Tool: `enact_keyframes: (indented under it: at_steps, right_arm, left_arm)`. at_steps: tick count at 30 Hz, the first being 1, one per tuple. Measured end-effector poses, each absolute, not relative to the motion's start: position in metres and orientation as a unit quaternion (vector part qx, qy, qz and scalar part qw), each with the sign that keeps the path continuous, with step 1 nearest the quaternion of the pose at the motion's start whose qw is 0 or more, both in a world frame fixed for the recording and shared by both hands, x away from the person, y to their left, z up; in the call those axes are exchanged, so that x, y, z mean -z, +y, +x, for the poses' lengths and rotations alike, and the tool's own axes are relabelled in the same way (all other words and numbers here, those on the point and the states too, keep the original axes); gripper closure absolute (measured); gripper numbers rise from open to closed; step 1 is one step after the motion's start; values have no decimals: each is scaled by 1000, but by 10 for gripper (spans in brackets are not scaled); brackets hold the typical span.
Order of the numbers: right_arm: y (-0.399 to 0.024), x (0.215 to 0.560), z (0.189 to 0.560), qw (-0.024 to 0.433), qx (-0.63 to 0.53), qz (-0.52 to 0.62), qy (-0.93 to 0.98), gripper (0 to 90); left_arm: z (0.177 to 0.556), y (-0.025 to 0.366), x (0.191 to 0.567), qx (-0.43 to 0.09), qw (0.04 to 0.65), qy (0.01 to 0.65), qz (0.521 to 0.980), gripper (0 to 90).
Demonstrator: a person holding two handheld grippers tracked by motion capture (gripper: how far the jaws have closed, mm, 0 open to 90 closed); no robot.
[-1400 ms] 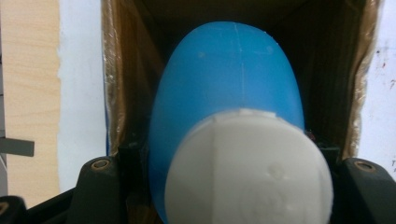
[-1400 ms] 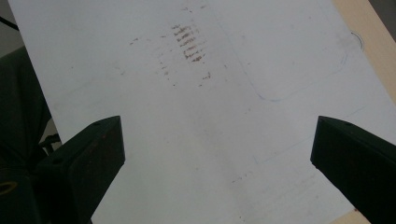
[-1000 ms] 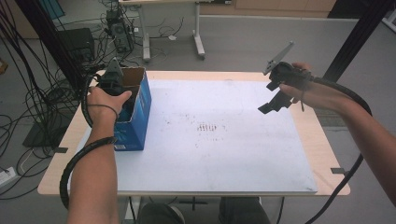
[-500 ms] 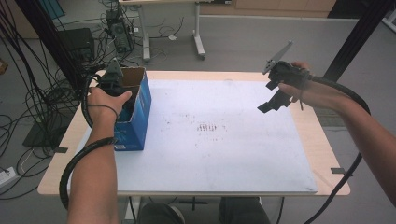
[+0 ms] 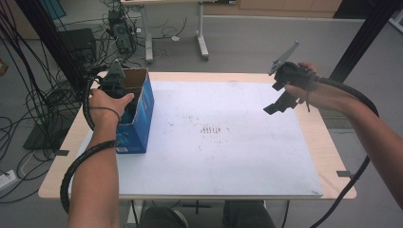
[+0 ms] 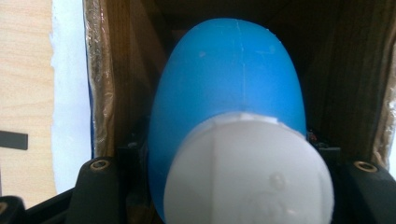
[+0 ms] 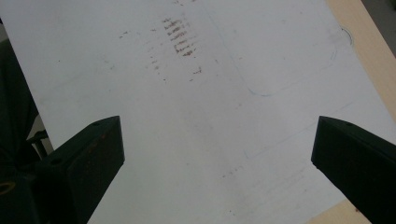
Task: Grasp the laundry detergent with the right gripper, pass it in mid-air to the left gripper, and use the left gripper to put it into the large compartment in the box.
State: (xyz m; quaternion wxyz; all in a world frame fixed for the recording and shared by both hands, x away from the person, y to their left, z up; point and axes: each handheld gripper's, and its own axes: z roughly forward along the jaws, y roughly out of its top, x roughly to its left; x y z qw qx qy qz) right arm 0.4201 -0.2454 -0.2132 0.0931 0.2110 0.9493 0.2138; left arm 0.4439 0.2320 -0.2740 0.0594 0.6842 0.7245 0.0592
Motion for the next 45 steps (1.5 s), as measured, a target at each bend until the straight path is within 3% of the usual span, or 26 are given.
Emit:
enact_keyframes:
  at_steps: [45]
  right_arm:
    - [-241, 209, 421, 99, -205, 201, 953, 24]
  left_arm:
    - [443, 233, 275, -67, 65, 723, 684, 368]
